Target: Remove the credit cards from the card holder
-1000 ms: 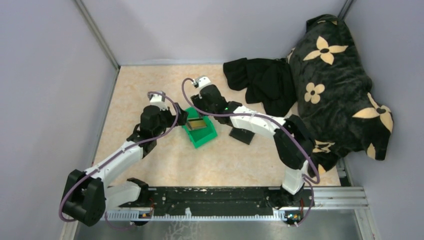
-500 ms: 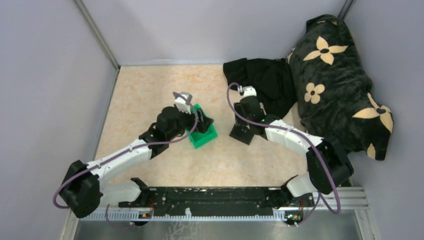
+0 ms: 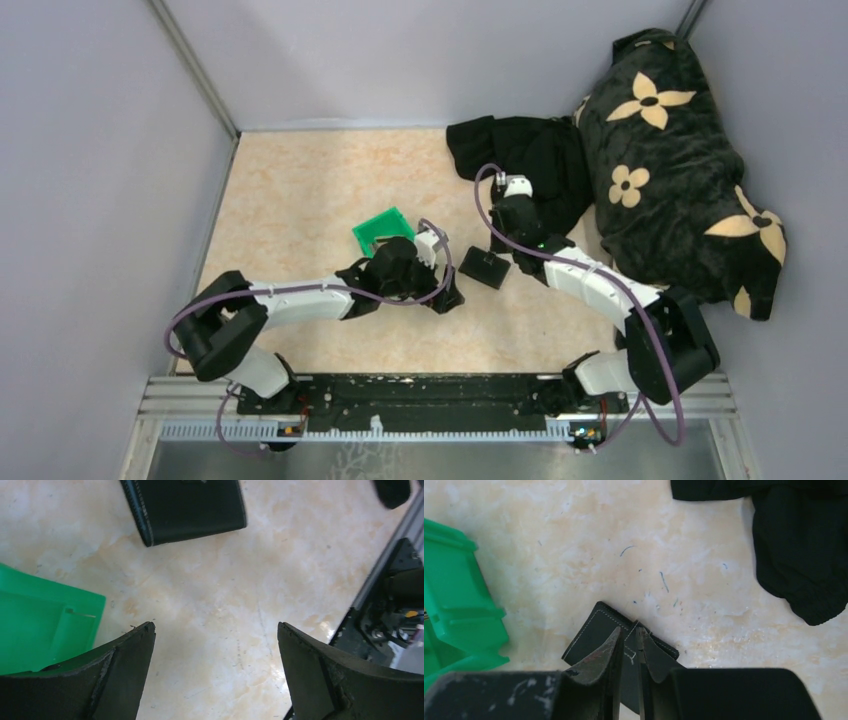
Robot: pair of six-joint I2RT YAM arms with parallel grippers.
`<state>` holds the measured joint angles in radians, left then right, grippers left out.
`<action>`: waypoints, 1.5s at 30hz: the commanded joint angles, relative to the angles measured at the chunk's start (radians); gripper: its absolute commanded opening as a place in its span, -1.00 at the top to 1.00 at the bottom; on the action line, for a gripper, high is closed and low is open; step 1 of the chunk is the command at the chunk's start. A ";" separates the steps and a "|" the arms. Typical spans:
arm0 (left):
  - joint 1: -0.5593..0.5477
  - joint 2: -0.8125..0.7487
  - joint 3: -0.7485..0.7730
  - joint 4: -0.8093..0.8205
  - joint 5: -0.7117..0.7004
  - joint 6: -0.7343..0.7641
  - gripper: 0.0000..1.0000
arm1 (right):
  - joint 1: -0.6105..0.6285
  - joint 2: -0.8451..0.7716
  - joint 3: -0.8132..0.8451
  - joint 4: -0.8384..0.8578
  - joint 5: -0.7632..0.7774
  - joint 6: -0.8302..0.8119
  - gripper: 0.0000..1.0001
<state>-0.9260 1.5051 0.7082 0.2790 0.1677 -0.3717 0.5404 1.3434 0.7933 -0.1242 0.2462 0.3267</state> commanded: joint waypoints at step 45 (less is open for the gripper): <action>0.151 0.095 0.010 -0.012 -0.012 0.009 -0.99 | -0.023 0.148 -0.144 0.106 -0.310 -0.090 0.28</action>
<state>-0.7742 1.6131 0.7193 0.2462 0.1631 -0.3698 0.4854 1.4673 0.6674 -0.0246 -0.0483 0.2356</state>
